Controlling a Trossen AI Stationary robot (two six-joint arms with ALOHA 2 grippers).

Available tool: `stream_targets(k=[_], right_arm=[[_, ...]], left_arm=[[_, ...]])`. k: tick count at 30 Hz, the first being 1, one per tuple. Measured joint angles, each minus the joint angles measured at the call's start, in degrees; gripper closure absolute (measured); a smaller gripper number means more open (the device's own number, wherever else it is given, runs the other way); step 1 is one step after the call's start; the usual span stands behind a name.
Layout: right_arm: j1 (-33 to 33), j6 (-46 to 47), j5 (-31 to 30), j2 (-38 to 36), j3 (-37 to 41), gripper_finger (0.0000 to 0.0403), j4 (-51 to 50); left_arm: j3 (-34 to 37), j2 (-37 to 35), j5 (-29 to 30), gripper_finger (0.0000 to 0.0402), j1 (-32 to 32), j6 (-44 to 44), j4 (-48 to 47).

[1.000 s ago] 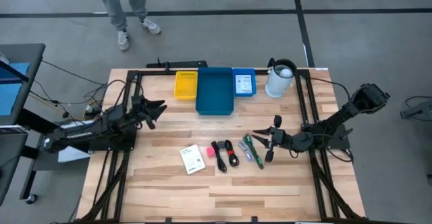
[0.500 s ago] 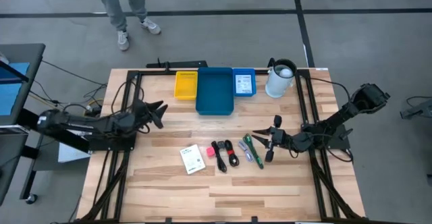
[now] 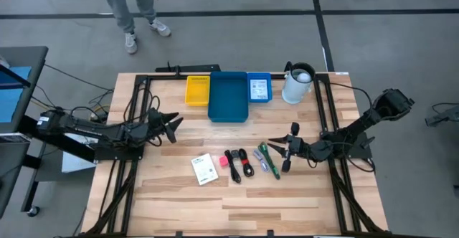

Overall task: Pick and place items into bin
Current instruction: Put the white card reader box into the blue bin

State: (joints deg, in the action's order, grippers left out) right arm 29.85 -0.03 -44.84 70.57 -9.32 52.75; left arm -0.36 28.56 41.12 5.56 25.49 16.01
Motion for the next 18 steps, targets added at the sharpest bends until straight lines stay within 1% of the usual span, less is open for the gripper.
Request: stream_targets(k=[3,8,18], right_arm=[[0.0,0.0,0.0,0.0,0.0,0.0332,0.0],[0.0,0.0,0.0,0.0,0.0,0.0332,-0.1],[0.0,0.0,0.0,0.0,0.0,0.0332,-0.4]], left_arm=[[0.0,0.0,0.3,0.0236,0.0,-0.3,0.0],[0.0,0.0,4.4,0.0236,0.0,-0.7,-0.4],[0.0,0.0,4.4,0.0236,0.0,0.3,-2.8]])
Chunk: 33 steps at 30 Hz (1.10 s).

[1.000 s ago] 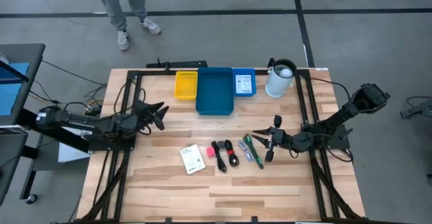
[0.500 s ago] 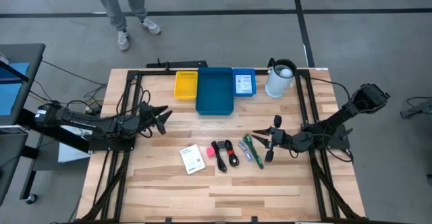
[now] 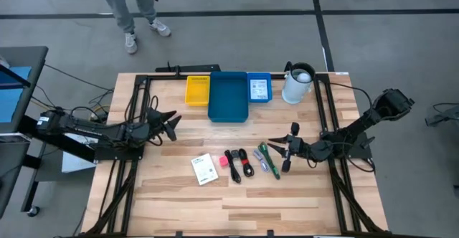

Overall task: Pick and place items into bin
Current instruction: Put the white card reader box into the blue bin

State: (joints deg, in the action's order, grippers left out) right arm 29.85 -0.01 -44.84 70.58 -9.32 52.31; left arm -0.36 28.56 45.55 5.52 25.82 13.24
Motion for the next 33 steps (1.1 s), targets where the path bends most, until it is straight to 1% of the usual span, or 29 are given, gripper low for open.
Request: stream_targets(k=[3,5,7,13,15,18,26,31,33], right_arm=[[0.0,0.0,0.0,0.0,0.0,0.0332,0.0],[0.0,0.0,0.0,0.0,0.0,0.0332,0.0],[0.0,0.0,0.0,0.0,0.0,0.0332,0.0],[0.0,0.0,0.0,0.0,0.0,0.0332,0.0],[0.0,0.0,0.0,0.0,0.0,0.0332,-0.3],[0.0,0.1,-0.1,0.0,0.0,0.0332,-0.6],[0.0,2.1,0.0,0.0,0.0,0.0332,-1.3],[0.0,2.1,0.0,0.0,0.0,0.0332,-1.3],[0.0,2.1,0.0,0.0,0.0,0.0332,-1.3]], left_arm=[[0.0,0.0,-0.8,0.0236,0.0,0.8,-0.3],[0.0,0.0,-3.8,0.0236,0.0,1.8,0.1],[0.0,0.0,-8.7,0.0236,0.0,1.4,0.9],[0.0,1.2,-27.5,0.0236,1.1,-3.2,3.2],[0.0,2.6,-30.4,0.0236,2.3,-4.5,3.2],[0.0,5.2,-30.7,0.0236,4.3,-7.2,3.2],[0.0,12.1,-28.8,0.0236,7.8,-16.0,3.5],[0.0,16.6,-29.1,0.0236,9.1,-15.8,7.8],[-0.5,18.6,-29.3,0.0236,9.9,-15.9,7.5]])
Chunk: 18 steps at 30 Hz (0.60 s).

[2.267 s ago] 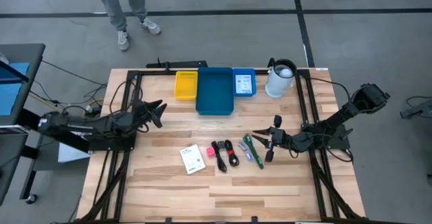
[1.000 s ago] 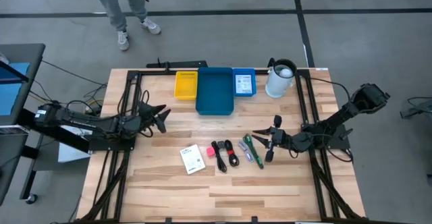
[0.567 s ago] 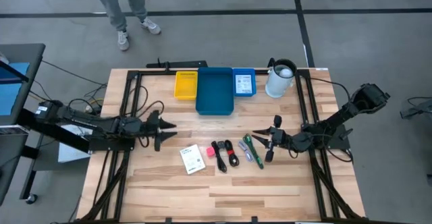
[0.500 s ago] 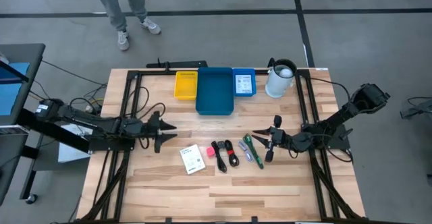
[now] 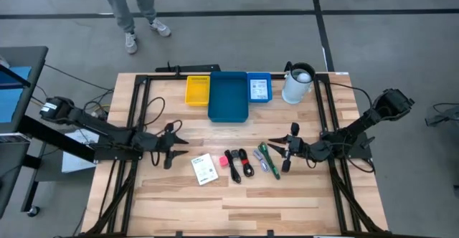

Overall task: Pick and place items into bin
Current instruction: Put the white card reader box into the blue bin

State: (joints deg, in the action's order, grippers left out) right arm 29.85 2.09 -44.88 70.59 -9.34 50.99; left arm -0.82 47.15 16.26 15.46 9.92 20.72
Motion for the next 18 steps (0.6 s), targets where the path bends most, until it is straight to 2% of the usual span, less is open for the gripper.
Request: stream_targets(k=[18], right_arm=[[0.0,2.4,0.0,0.0,0.0,0.0332,-3.0]], left_arm=[[-9.5,22.4,1.3,0.0236,2.5,-1.7,-0.5]])
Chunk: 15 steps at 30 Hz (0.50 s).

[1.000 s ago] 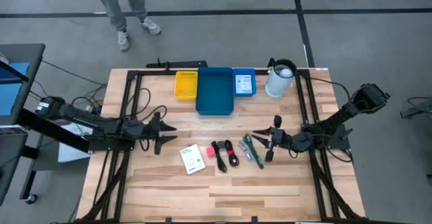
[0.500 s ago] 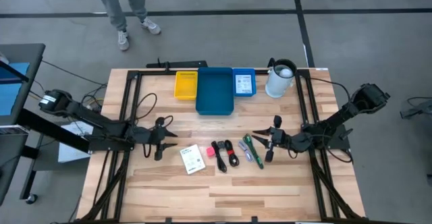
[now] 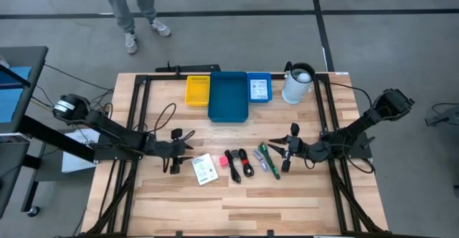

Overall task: Pick and place items into bin
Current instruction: Put the white card reader box into the blue bin

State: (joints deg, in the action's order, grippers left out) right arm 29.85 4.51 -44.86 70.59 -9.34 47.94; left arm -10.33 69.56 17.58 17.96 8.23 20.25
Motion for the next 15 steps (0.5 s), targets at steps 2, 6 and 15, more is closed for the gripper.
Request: stream_targets(k=[2,6,15], right_arm=[[0.0,0.0,0.0,0.0,0.0,0.0332,0.0],[0.0,0.0,0.0,0.0,0.0,0.0332,-0.2],[0.0,0.0,0.0,0.0,0.0,0.0332,-1.0]], left_arm=[[-0.4,1.6,-0.2,0.0236,0.0,0.0,0.0],[-1.6,4.4,-1.7,0.0236,0.0,-0.2,-1.2],[-5.7,6.5,-1.9,0.0236,0.0,-4.0,-5.7]])
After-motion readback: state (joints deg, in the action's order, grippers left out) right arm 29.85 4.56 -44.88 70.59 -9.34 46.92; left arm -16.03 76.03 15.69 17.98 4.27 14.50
